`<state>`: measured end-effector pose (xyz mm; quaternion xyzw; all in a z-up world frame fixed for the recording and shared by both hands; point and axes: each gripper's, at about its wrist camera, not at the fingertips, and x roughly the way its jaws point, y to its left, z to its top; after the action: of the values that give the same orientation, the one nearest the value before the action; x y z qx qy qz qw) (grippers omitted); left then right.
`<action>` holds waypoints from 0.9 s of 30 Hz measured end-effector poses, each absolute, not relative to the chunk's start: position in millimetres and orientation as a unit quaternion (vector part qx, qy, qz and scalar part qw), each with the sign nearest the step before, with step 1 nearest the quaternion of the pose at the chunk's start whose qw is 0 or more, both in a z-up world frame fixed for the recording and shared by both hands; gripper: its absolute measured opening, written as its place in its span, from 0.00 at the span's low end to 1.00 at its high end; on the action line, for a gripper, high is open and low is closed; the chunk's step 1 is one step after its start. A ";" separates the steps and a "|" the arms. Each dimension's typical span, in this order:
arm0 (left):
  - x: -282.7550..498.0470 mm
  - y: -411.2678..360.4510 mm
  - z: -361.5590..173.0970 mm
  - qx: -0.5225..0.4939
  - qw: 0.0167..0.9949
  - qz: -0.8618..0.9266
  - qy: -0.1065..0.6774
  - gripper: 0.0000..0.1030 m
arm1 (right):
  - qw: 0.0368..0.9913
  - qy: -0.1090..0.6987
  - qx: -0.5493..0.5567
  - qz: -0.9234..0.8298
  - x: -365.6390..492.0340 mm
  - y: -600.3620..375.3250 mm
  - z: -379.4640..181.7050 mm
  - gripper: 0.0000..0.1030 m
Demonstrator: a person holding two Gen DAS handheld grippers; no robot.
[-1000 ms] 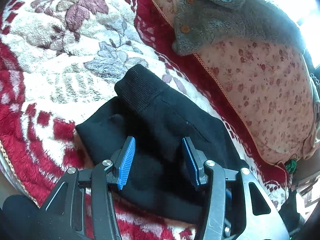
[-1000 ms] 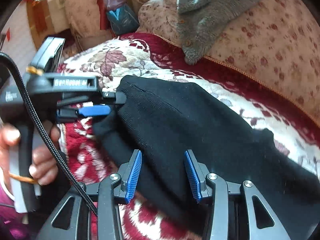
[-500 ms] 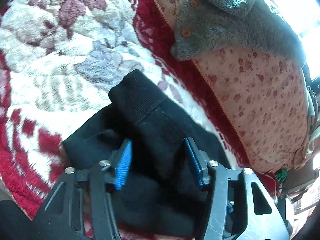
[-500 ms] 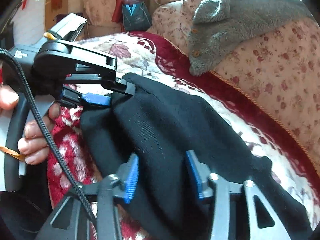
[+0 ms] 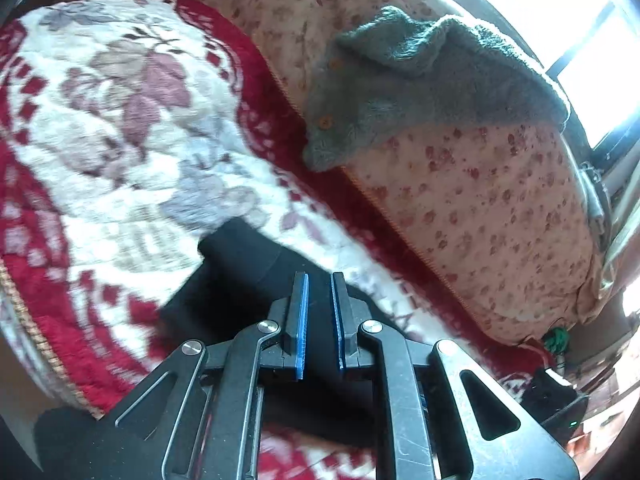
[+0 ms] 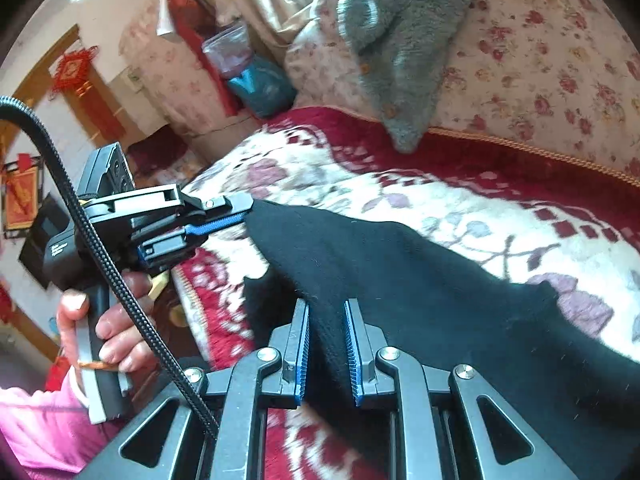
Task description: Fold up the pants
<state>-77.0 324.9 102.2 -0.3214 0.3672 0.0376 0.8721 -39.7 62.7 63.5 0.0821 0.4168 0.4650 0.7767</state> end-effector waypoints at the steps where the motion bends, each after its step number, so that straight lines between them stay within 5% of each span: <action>1: -81.7 326.6 93.7 -0.313 0.870 0.049 0.379 0.09 | 0.771 0.419 0.080 0.472 -45.7 64.8 63.1 0.15; 7: -95.0 332.9 52.1 -0.322 0.846 0.064 0.419 0.10 | 0.793 0.431 0.034 0.429 -58.2 79.6 43.1 0.17; 11: -88.9 328.8 48.5 -0.334 0.839 0.058 0.426 0.31 | 0.814 0.421 -0.016 0.401 -60.9 86.1 45.0 0.48; 12: -86.3 326.5 46.7 -0.337 0.836 0.053 0.429 0.38 | 0.819 0.412 -0.037 0.397 -64.1 89.0 45.2 0.48; 18: -73.3 324.2 34.8 -0.344 0.828 0.069 0.436 0.39 | 0.833 0.373 -0.170 0.373 -82.0 108.1 30.0 0.51; 25: -45.4 325.7 25.8 -0.346 0.828 0.085 0.433 0.41 | 0.842 0.347 -0.186 0.370 -71.2 112.0 18.3 0.50; 27: -39.9 327.4 22.7 -0.360 0.824 0.085 0.430 0.41 | 0.839 0.356 -0.163 0.377 -61.4 109.9 17.3 0.42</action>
<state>-39.9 327.4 22.7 -0.3599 0.4299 0.0845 0.8237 -61.4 109.9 17.3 -0.1634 0.3560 0.3772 0.8392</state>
